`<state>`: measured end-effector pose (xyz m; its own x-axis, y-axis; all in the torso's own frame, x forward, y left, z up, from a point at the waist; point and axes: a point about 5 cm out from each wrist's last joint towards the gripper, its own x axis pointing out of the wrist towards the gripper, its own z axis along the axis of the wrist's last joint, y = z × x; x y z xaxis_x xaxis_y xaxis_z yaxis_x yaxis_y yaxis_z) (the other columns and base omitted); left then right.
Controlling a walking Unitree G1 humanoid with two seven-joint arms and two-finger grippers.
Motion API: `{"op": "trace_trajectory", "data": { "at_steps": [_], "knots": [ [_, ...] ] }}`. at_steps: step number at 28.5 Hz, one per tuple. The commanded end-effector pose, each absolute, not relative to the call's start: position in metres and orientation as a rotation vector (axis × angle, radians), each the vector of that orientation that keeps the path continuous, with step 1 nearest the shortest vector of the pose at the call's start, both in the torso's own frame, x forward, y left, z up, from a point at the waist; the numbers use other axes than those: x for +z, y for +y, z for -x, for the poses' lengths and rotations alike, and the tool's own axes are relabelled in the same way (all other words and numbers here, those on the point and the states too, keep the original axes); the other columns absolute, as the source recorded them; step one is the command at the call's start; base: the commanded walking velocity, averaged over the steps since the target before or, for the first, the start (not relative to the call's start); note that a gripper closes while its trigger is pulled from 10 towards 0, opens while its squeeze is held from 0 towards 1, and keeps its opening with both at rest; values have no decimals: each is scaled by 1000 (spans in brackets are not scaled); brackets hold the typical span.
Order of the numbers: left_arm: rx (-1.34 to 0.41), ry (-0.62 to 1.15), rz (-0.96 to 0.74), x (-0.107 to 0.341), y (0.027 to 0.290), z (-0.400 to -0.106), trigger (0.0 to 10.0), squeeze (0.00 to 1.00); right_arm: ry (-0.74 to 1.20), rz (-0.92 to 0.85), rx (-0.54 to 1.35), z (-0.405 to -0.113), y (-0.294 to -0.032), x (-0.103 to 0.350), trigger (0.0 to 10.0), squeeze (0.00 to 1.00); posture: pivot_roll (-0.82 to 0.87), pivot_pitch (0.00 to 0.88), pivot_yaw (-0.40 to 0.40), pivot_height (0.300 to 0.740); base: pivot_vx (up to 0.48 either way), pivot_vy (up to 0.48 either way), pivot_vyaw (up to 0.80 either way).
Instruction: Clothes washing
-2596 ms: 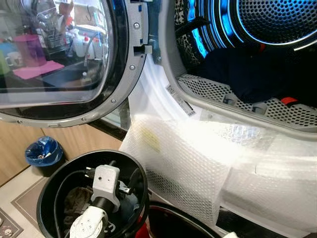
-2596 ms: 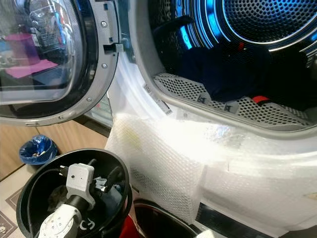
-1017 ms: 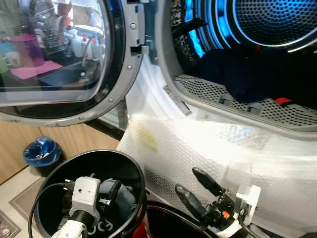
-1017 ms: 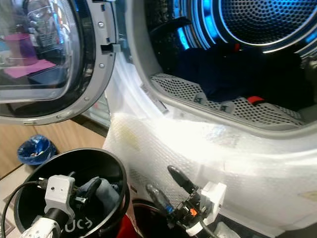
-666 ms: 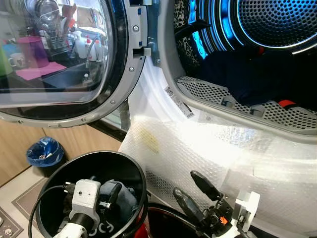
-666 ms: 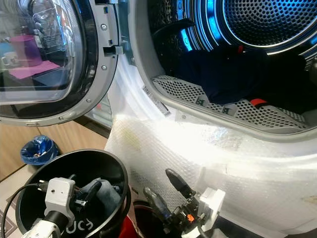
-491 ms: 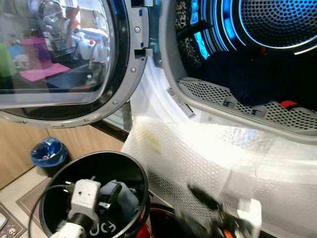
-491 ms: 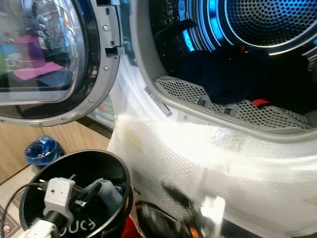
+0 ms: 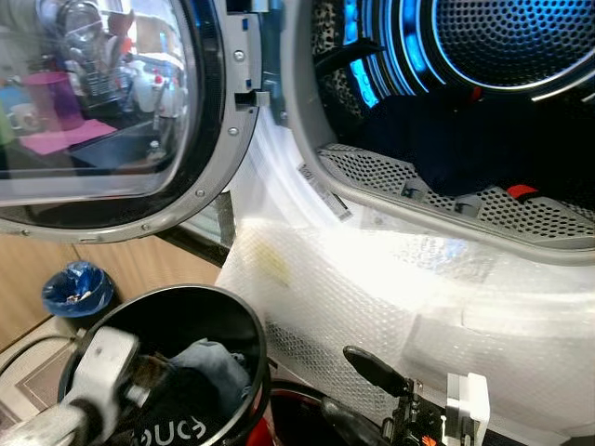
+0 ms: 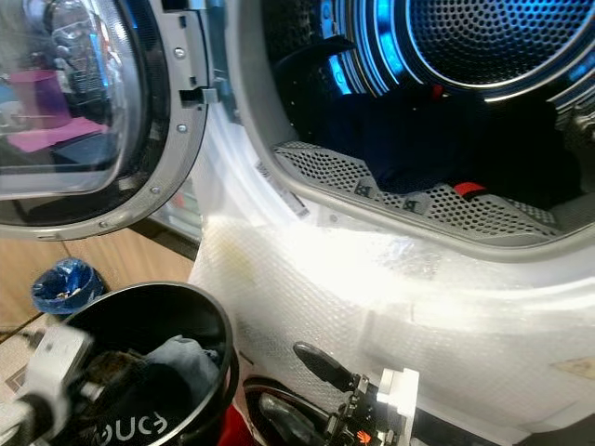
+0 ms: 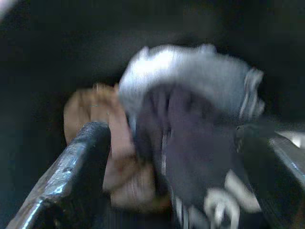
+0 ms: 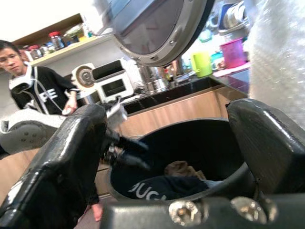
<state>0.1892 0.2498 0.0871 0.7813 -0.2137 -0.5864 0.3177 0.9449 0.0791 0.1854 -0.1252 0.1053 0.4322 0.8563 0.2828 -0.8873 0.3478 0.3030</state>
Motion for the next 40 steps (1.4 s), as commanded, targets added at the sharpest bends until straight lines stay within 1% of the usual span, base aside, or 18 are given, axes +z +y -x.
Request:
{"op": "trace_trajectory", "data": {
  "at_steps": [1, 3, 4, 7, 16, 17, 19, 20, 21, 24, 25, 26, 28, 32, 33, 34, 35, 40],
  "knots": [
    [-178, 639, -57, 81, 257, -191, 10000, 1000, -70, -442, 1161, -185, -122, 104, 10000, 0, 50, 32, 7, 740, 0, 0, 0],
    [-96, 635, 87, 76, 257, -197, 10000, 1000, -71, -439, 1177, -186, -121, 104, 10000, 0, 45, 27, 7, 740, 0, 0, 0],
    [-84, 635, 117, 75, 256, -199, 10000, 1000, -71, -437, 1180, -187, -121, 104, 10000, 0, 45, 27, 7, 740, 0, 0, 0],
    [-89, 579, 261, 79, 241, -212, 10000, 1000, -82, -431, 1173, -191, -122, 107, 10000, 0, 36, 26, 2, 740, 0, 0, 0],
    [-103, 593, 285, 80, 240, -213, 10000, 1000, -84, -430, 1175, -191, -123, 107, 10000, 0, 36, 26, 2, 740, 0, 0, 0],
    [-120, 624, 269, 87, 243, -219, 10000, 1000, -76, -419, 1185, -192, -121, 107, 10000, 0, 35, 39, -5, 740, 0, 0, 0],
    [-163, 676, 130, 100, 257, -228, 10000, 1000, -68, -412, 1196, -194, -119, 107, 10000, 0, 47, 43, -7, 740, 0, 0, 0],
    [-146, 683, 108, 106, 266, -234, 10000, 1000, -64, -409, 1201, -194, -118, 106, 10000, 0, 45, 43, -5, 740, 0, 0, 0],
    [-136, 682, 116, 107, 267, -235, 10000, 1000, -63, -408, 1202, -195, -118, 106, 10000, 0, 44, 43, -4, 740, 0, 0, 0],
    [-121, 687, 166, 106, 264, -238, 10000, 1000, -61, -406, 1203, -195, -118, 106, 10000, 0, 38, 45, -4, 740, 0, 0, 0],
    [-127, 715, 236, 98, 253, -237, 10000, 1000, -62, -407, 1200, -195, -118, 106, 10000, 0, 32, 47, -5, 740, 0, 0, 0],
    [-127, 715, 236, 98, 253, -237, 10000, 1000, -62, -407, 1200, -195, -118, 106, 10000, 0, 32, 47, -5, 740, 0, 0, 0],
    [-129, 755, 310, 90, 242, -237, 10000, 1000, -58, -403, 1199, -194, -118, 106, 10000, 0, 29, 47, -8, 740, 0, 0, 0],
    [-152, 783, 292, 85, 237, -239, 10000, 1000, -52, -404, 1207, -194, -118, 105, 10000, 0, 32, 48, -12, 740, 0, 0, 0],
    [-160, 785, 294, 85, 235, -240, 10000, 392, -50, -400, 1211, -194, -118, 105, 10000, 0, 34, 48, -15, 740, 0, 0, 0],
    [-170, 787, 297, 84, 232, -242, 10000, 114, -48, -396, 1214, -194, -117, 105, 10000, 0, 34, 48, -15, 740, 0, 0, 0],
    [-180, 790, 305, 84, 230, -243, 10000, 0, -48, -394, 1215, -195, -117, 105, 10000, 0, 34, 48, -15, 740, 0, 0, 0],
    [-162, 827, 367, 85, 223, -248, 10000, 0, -53, -387, 1216, -198, -118, 107, 10000, 0, 25, 49, -11, 740, 0, 0, 0]
  ]
}}
